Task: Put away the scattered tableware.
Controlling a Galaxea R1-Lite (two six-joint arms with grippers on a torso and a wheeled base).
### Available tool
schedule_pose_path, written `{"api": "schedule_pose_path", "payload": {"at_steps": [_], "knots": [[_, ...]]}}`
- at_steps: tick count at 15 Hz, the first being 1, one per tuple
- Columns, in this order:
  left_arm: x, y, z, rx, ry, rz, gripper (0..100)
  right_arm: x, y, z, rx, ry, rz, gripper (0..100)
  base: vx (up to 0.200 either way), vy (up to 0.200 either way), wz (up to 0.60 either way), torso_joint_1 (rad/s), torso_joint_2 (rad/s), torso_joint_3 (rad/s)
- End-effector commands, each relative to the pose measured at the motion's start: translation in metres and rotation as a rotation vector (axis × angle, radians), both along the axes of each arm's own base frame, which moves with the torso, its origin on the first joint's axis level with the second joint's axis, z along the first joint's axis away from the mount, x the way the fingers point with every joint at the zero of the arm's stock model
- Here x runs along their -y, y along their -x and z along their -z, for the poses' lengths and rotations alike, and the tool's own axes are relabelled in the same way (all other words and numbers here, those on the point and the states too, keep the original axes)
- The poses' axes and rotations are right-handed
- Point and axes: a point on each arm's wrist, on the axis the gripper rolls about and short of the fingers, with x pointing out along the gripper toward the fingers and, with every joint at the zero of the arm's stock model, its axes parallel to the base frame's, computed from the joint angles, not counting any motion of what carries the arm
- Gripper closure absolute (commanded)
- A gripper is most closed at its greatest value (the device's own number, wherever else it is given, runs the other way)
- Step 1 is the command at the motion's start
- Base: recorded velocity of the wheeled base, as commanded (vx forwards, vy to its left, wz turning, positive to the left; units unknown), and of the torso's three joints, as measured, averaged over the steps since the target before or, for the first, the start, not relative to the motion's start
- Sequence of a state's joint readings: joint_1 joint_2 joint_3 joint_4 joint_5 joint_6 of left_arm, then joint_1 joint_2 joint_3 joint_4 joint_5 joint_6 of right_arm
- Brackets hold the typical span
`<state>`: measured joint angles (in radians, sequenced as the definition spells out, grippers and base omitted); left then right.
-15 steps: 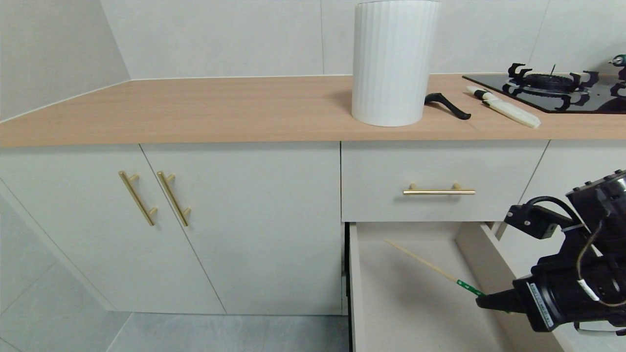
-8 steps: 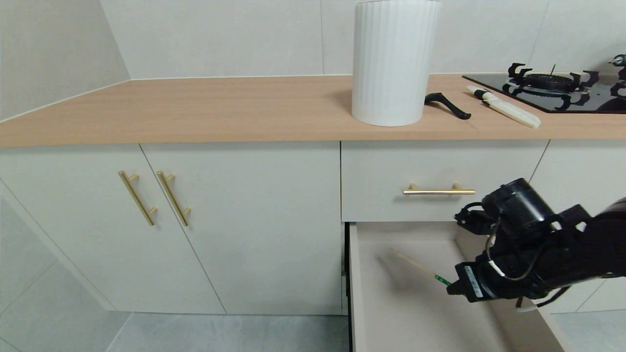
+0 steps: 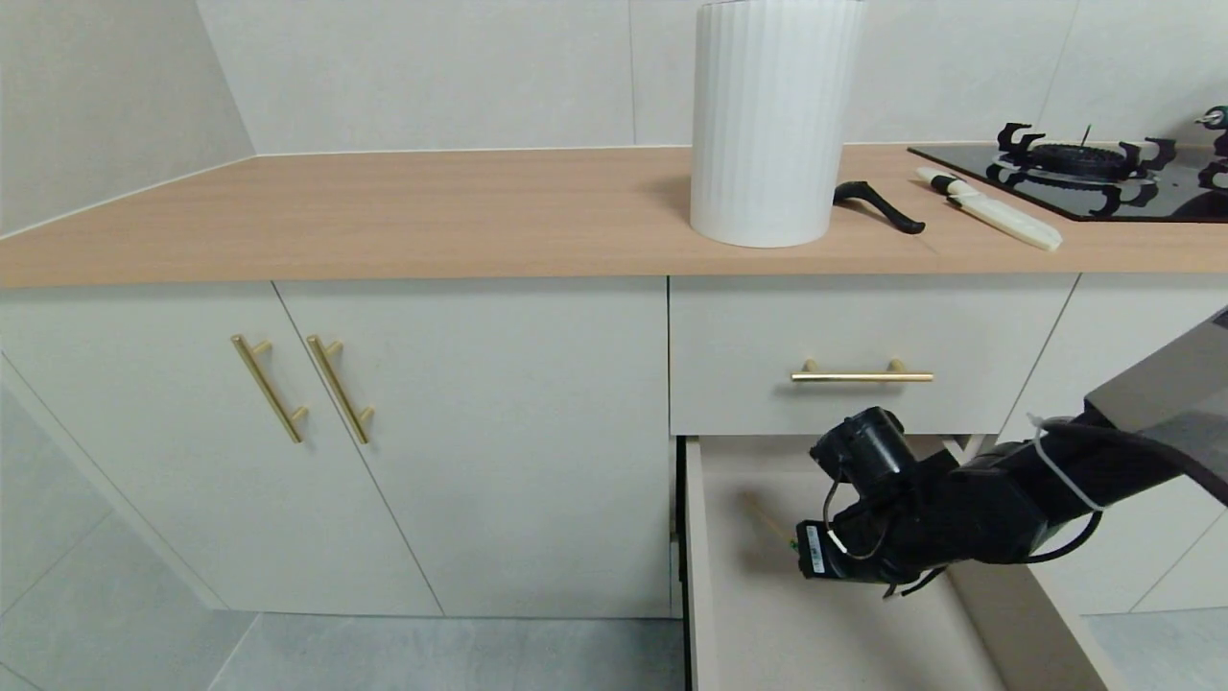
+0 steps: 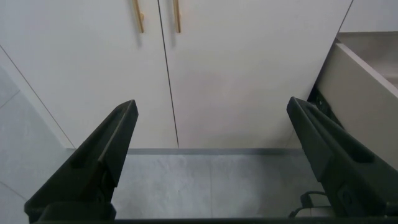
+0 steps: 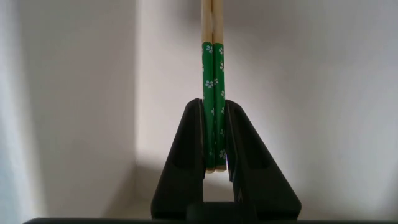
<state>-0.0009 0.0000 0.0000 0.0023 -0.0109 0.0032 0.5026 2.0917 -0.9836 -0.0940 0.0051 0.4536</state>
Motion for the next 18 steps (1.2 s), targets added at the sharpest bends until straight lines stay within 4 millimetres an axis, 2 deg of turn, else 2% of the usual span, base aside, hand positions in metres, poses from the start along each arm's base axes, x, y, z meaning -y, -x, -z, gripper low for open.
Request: {"api": "schedule_pose_path", "payload": {"at_steps": [1,4,18], "knots": [[0.000,0.000,0.000,0.001,0.000,0.001,0,-0.005,-0.001,0.028,-0.061,0.026,0.007,100,0.000,0.000,0.00,0.000,0.00,0.000],[0.000,0.000,0.000,0.001,0.000,0.001,0,-0.012,0.001,0.044,-0.091,0.044,0.008,100,0.000,0.000,0.00,0.000,0.00,0.000],[0.000,0.000,0.000,-0.001,0.000,0.001,0,-0.020,0.005,0.059,-0.123,0.074,0.003,100,0.000,0.000,0.00,0.000,0.00,0.000]]}}
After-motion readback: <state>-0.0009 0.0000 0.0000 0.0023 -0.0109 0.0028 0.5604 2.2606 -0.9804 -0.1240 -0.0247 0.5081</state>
